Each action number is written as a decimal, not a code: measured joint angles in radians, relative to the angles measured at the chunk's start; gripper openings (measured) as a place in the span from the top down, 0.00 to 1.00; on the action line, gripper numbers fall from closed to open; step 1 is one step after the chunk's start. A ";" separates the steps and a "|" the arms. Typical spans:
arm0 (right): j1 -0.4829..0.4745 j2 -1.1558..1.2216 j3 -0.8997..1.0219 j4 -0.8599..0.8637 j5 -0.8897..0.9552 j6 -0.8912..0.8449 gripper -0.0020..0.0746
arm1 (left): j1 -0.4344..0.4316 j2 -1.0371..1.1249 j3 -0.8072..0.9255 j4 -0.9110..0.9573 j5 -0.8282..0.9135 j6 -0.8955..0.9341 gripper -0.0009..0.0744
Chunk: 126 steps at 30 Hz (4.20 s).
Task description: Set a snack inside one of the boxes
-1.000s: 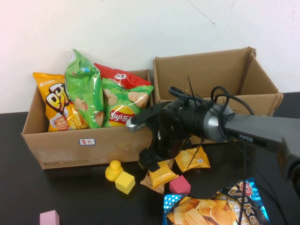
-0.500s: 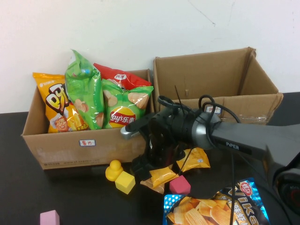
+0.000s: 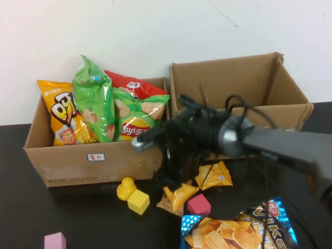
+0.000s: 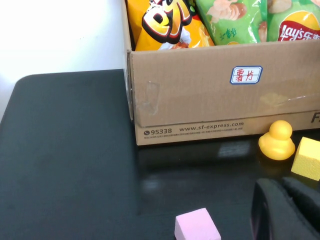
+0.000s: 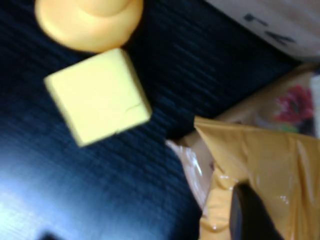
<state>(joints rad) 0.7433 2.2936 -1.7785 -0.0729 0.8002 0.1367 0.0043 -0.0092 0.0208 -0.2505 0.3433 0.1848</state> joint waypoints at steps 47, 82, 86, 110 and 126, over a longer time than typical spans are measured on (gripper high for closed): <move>-0.409 -0.626 0.511 -0.255 -0.875 0.162 0.93 | 0.000 0.000 0.000 0.000 0.000 0.000 0.99; -0.399 -2.159 1.534 -0.508 -0.519 0.199 0.97 | 0.000 0.000 0.000 0.000 0.000 0.000 0.99; -0.399 -2.225 1.632 -0.240 -0.517 0.017 0.97 | 0.000 0.000 0.000 0.000 0.000 0.000 0.99; -0.812 -2.303 1.806 0.034 -0.463 -0.258 0.97 | 0.000 0.000 0.000 0.000 0.000 0.000 0.99; -0.767 -2.303 1.806 0.034 -0.458 -0.224 0.97 | 0.000 0.000 0.000 0.000 0.000 0.000 0.99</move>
<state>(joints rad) -0.0240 -0.0091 0.0272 -0.0387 0.3424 -0.0874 0.0043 -0.0092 0.0208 -0.2505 0.3433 0.1848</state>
